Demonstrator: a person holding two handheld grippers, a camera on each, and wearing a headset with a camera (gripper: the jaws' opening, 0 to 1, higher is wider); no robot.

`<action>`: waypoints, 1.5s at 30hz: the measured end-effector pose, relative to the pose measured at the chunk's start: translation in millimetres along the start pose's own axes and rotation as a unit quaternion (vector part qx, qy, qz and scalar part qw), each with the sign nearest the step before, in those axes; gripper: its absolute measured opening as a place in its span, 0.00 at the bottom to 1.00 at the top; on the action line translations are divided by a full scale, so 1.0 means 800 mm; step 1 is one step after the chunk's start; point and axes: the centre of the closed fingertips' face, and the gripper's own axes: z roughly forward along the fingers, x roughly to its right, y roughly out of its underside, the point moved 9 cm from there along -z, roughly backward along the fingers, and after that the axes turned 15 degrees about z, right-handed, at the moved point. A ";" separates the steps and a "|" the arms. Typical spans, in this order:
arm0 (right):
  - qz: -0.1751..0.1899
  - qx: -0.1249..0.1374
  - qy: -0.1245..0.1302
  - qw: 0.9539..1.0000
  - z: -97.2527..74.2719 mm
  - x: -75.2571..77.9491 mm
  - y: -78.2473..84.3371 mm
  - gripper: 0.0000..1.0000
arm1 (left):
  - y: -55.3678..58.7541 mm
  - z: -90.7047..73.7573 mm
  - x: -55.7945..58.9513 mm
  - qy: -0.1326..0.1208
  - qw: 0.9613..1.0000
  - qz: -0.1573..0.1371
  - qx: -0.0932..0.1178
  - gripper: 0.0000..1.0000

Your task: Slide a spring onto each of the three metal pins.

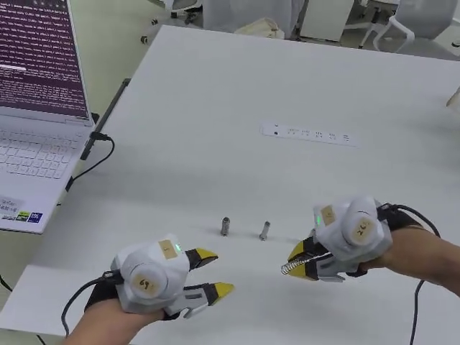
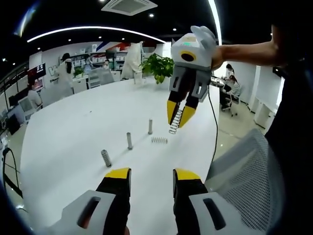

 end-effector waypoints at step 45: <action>-0.025 -0.060 0.041 0.997 0.037 0.100 -0.043 0.08 | 0.051 -0.071 -0.023 -0.086 0.994 -0.069 -0.024 0.50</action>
